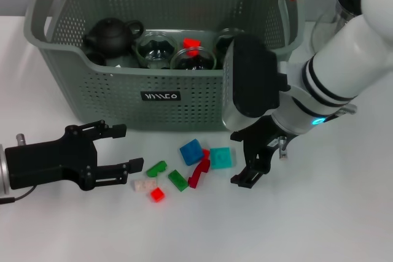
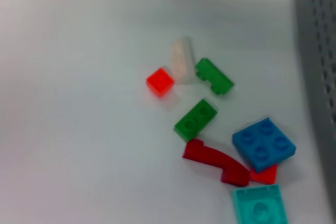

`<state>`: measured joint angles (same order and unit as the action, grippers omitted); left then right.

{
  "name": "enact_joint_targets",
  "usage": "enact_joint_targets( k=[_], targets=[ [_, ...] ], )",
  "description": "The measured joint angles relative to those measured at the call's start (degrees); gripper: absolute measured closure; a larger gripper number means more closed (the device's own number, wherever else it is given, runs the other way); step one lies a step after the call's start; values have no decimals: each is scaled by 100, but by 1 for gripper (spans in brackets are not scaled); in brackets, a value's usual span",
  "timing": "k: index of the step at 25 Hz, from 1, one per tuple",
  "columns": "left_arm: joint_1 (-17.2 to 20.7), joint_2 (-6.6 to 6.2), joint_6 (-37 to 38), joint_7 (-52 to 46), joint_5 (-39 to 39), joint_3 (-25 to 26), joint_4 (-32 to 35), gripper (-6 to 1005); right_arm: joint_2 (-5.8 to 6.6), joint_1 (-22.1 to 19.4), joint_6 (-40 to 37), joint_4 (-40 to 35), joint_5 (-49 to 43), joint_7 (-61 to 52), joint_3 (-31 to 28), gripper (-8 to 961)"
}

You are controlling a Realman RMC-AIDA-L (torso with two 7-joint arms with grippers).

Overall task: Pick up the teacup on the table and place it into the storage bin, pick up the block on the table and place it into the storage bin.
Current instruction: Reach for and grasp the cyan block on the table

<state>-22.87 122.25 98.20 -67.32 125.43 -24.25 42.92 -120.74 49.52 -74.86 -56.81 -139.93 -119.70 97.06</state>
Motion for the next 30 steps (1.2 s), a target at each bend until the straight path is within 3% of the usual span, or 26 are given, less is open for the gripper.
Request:
enact_joint_targets(
  k=[15, 30],
  targets=[
    [10, 18, -39, -62, 22, -1, -12, 185, -3, 244, 881, 889, 439, 172, 166, 70],
    [19, 18, -47, -62, 35, -1, -12, 185, -13, 269, 1137, 1252, 814, 372, 181, 83]
  ],
)
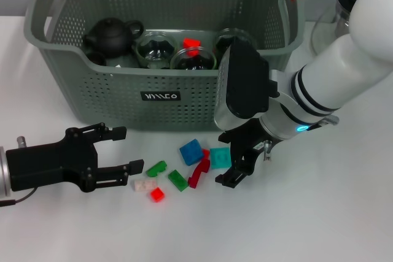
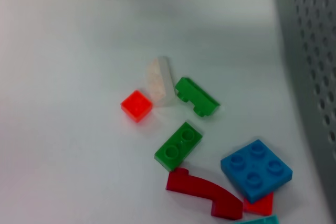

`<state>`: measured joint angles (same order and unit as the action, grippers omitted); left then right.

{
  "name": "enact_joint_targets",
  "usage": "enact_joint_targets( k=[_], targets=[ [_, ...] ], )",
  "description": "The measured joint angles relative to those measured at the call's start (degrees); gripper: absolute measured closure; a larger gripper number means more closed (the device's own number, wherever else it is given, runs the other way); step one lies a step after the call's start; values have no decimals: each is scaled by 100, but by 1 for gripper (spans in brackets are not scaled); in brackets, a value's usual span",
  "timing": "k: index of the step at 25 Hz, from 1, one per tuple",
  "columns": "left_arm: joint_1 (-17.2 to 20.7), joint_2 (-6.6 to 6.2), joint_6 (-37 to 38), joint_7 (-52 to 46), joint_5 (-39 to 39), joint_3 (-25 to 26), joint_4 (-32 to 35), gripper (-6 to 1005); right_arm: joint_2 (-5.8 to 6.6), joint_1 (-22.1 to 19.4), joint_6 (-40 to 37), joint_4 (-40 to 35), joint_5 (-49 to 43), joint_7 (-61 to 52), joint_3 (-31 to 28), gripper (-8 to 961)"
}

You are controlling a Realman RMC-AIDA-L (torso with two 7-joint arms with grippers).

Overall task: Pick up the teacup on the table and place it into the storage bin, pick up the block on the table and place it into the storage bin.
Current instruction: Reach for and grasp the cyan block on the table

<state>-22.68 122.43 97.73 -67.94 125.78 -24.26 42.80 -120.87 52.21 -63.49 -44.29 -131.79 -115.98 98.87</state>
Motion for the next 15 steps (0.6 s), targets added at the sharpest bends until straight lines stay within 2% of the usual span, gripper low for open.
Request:
enact_joint_targets(
  k=[15],
  targets=[
    [1, 0, -2, 0, -1, 0, 0, 186, -7, -2, 73, 122, 81, 23, 0, 96]
  ],
)
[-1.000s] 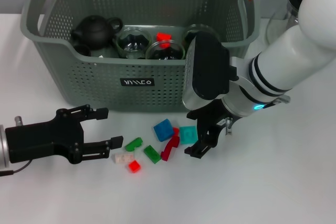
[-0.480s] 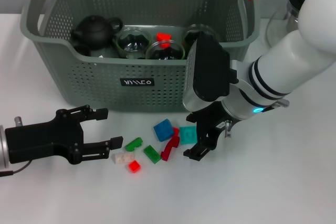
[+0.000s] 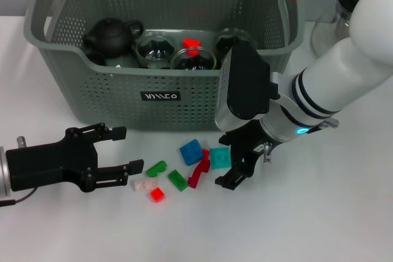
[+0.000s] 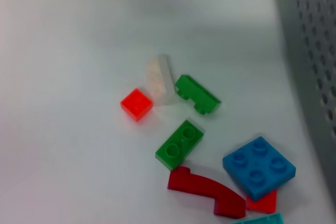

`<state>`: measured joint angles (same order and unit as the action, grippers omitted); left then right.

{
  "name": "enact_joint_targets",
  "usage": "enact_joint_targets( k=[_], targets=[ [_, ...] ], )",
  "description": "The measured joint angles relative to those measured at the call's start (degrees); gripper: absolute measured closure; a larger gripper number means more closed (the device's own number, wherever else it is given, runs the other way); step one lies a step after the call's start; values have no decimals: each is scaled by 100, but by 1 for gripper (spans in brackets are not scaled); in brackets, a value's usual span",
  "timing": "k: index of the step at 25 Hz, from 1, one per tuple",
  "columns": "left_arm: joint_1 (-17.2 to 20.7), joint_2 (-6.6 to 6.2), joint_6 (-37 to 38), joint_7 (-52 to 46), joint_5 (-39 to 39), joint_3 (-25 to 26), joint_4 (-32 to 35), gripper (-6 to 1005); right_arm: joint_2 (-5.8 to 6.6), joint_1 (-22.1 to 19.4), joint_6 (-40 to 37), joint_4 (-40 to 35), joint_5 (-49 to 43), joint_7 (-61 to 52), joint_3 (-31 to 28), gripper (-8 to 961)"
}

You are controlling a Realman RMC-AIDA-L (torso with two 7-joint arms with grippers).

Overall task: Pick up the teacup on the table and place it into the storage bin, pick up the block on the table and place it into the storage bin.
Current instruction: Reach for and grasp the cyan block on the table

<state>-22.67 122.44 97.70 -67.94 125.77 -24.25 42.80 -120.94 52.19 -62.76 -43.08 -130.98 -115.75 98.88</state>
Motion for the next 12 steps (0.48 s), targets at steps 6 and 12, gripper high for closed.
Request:
enact_joint_targets(
  k=[6, 12],
  targets=[
    [5, 0, -5, 0, 0, 0, 0, 185, 0, -22, 2, 6, 81, 23, 10, 101],
    [8, 0, -6, 0, 1, 0, 0, 185, 1, -32, -88, 12, 252, 57, 75, 106]
  ],
)
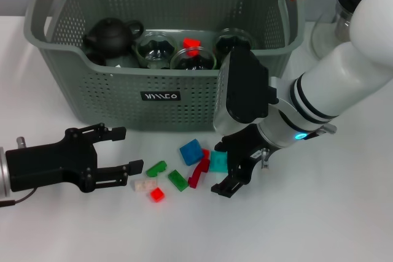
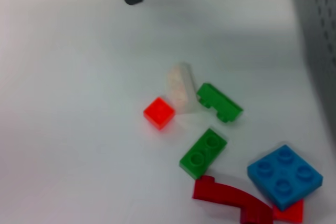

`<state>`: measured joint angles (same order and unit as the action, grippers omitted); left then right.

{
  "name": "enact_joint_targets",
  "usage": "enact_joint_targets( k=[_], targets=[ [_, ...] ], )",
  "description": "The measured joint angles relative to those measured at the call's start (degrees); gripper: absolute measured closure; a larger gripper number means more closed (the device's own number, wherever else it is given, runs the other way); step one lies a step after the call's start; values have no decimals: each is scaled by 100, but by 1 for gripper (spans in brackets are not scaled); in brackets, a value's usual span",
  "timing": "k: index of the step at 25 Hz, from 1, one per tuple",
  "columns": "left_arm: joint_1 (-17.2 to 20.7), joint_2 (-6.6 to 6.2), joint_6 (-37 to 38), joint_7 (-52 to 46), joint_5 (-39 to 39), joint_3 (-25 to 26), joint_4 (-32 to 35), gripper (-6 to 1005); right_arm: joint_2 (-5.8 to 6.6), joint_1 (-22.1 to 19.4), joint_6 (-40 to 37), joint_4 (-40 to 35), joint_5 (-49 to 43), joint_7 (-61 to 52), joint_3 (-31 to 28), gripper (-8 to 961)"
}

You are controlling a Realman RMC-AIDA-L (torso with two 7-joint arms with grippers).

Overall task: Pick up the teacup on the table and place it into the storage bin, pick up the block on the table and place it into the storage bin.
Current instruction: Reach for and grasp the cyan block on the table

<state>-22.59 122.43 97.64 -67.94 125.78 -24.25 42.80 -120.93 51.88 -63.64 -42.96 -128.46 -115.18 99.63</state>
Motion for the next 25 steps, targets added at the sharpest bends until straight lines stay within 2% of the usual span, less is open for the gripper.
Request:
enact_joint_targets(
  k=[25],
  targets=[
    [9, 0, 0, 0, 9, -1, 1, 185, 6, -10, 139, 18, 23, -50, 4, 128]
  ],
)
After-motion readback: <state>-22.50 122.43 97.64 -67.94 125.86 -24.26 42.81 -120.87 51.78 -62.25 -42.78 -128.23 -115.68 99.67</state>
